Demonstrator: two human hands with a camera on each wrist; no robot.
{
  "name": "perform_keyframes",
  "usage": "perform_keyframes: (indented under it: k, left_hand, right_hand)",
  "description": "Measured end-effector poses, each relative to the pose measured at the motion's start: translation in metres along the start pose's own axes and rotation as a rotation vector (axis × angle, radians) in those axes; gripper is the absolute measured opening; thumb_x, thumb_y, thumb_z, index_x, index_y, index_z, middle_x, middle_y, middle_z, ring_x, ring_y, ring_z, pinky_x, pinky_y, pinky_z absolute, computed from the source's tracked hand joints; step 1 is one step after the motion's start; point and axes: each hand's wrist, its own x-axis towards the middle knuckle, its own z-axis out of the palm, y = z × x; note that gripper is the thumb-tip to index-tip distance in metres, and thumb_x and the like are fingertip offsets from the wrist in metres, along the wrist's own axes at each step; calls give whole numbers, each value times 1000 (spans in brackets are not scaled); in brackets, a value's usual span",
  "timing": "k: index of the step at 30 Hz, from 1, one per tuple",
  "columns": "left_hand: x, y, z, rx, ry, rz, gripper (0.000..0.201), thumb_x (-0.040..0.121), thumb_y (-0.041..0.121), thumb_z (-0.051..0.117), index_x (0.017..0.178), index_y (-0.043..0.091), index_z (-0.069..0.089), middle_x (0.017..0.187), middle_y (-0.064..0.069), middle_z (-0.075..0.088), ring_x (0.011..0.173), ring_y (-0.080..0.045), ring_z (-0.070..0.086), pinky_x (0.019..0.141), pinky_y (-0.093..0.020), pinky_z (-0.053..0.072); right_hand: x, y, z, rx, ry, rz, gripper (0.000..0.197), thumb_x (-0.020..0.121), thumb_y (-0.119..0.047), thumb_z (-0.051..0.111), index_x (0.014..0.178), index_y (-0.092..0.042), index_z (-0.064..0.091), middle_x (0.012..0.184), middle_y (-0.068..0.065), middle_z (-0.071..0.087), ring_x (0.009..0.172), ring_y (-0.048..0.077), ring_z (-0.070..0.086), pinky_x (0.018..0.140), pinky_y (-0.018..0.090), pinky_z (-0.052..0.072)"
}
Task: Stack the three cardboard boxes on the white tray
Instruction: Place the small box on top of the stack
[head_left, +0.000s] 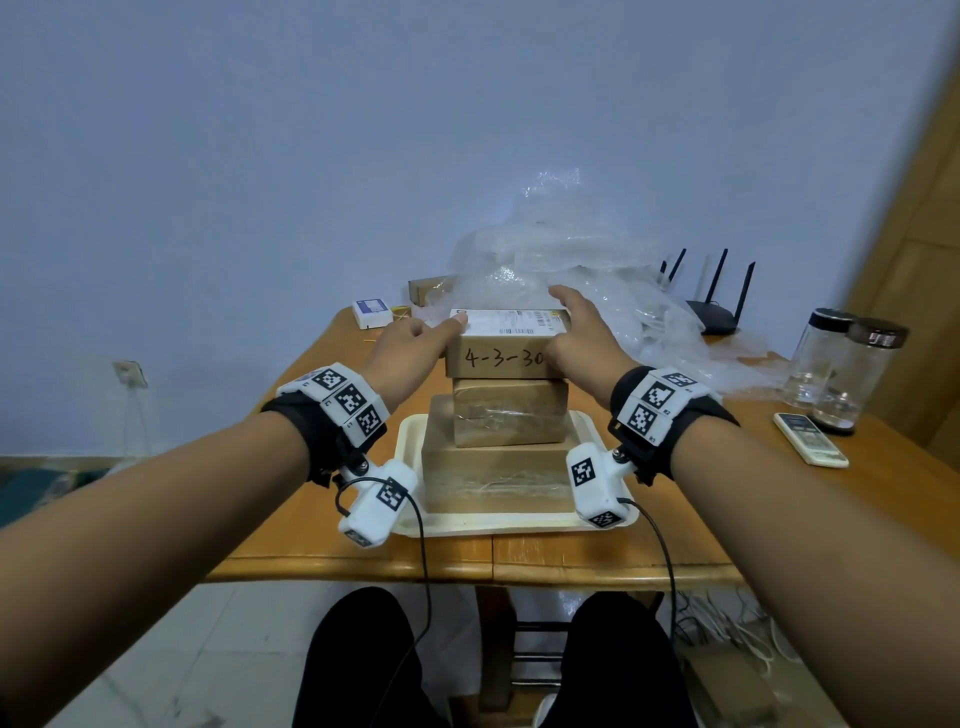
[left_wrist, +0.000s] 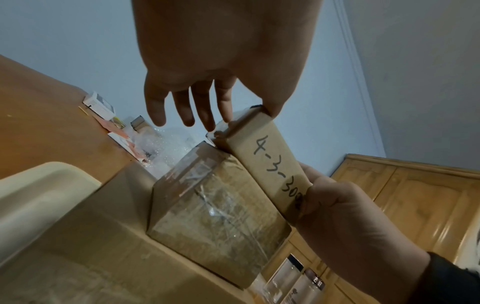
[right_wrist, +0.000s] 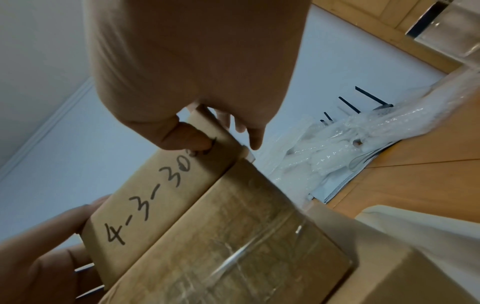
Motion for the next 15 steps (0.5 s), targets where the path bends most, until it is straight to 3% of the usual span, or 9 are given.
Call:
perform_keyframes:
  k: [2, 4, 6, 9, 11, 13, 15]
  left_hand:
    - [-3, 1, 0, -25, 7, -15, 68, 72, 84, 57, 97, 21, 60, 98, -9, 67, 90, -28, 64, 99, -57, 50]
    - [-3, 1, 1, -66, 14, -50, 81, 74, 81, 54, 104, 7, 67, 112, -15, 73, 103, -35, 68, 96, -52, 53]
    - [-3, 1, 3, -118, 16, -80, 75, 80, 77, 51, 109, 9, 66, 111, -14, 72, 98, -30, 66, 90, -45, 53]
    - [-2, -1, 5, -210, 43, -176, 61, 95, 67, 45, 113, 12, 64, 98, -7, 61, 92, -22, 56, 95, -45, 49]
    - [-1, -6, 5, -232, 71, -213, 56, 101, 61, 40, 115, 11, 63, 95, -6, 58, 88, -22, 53, 84, -39, 47]
    - [0, -15, 1, -197, 95, -235, 45, 105, 49, 38, 112, 12, 62, 95, -7, 58, 85, -22, 52, 70, -32, 43]
    - [0, -32, -5, -81, 57, -280, 35, 107, 34, 42, 118, 9, 63, 107, -11, 60, 89, -24, 59, 69, -32, 47]
  right_hand:
    - [0, 2, -1, 3, 4, 4, 86, 82, 6, 51, 158, -26, 27, 161, 6, 29, 144, 27, 37, 112, 46, 45]
    - [-1, 4, -3, 11, -1, 7, 87, 84, 7, 51, 160, -26, 22, 164, 7, 25, 147, 27, 33, 113, 46, 44]
    - [-3, 7, -6, 29, -4, 8, 88, 86, 8, 50, 161, -25, 18, 166, 6, 21, 148, 27, 31, 114, 45, 43]
    - [-5, 15, -12, 57, 11, 26, 88, 90, 5, 54, 161, -30, 15, 167, 2, 19, 150, 26, 30, 110, 44, 46]
    - [-7, 22, -17, 52, 42, 63, 88, 91, 1, 57, 161, -29, 14, 168, 3, 20, 151, 26, 28, 114, 46, 42]
    - [-12, 30, -21, 1, 88, 136, 80, 91, 1, 52, 160, -23, 20, 166, 7, 26, 149, 28, 31, 117, 45, 38]
    - [-17, 43, -26, -88, 136, 228, 62, 91, 0, 47, 151, -15, 40, 150, 12, 46, 134, 31, 49, 107, 40, 45]
